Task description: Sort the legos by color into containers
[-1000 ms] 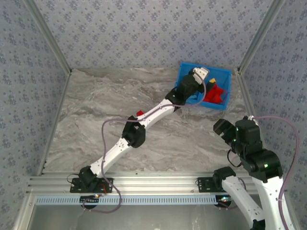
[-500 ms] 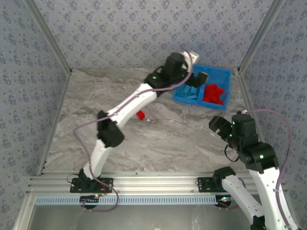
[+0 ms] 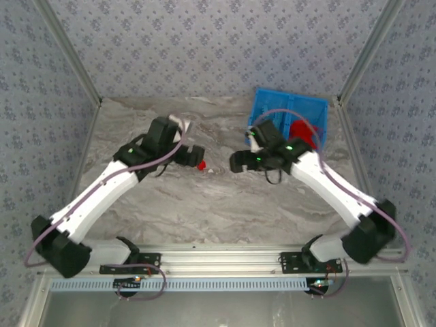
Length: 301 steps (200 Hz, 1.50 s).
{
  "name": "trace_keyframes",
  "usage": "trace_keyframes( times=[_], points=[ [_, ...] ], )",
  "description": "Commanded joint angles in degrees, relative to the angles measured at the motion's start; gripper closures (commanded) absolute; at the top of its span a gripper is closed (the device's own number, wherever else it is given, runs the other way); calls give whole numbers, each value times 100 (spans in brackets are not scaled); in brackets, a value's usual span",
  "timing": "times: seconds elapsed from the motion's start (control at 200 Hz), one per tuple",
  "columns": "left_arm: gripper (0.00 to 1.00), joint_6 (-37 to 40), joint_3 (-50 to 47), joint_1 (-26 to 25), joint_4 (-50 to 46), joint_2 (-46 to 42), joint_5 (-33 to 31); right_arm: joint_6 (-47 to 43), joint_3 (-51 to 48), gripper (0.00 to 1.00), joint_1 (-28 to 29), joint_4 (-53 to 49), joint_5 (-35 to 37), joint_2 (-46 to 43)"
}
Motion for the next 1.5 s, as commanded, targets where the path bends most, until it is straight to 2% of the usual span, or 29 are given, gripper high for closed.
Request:
trace_keyframes(
  times=[0.0,0.195,0.415,0.535,0.7,0.814,0.954,1.109,1.284,1.499],
  points=[
    [1,-479,-341,37,-855,-828,-367,-853,711,4,420,123,132,1082],
    [1,-1336,-790,38,-1713,-1551,-769,-1122,2129,3,743,120,413,3067],
    [1,-1869,-1197,39,-2047,-2074,-834,-1328,3444,5,838,-62,738,4568],
    [1,-1949,-1292,39,-2017,-2236,-874,-1452,4067,16,835,-281,774,5154],
    [1,-1941,-1280,42,-2009,-2269,-907,-1490,4566,43,838,-440,636,5516],
    [1,-1928,-1287,37,-1999,-2255,-914,-1479,4656,59,838,-513,606,5503],
    [1,-1944,-1266,43,-1965,-2265,-924,-1456,4621,68,823,-590,636,5212],
    [1,-1847,-1231,41,-1761,-2284,-786,-1412,4202,71,787,-370,880,4357],
    [1,-1528,-1297,38,-959,-2444,23,-1408,3492,72,579,-151,1516,3182],
    [1,-1284,-1483,37,-38,-2765,784,-1405,2268,72,-147,412,2443,1669]
  ],
)
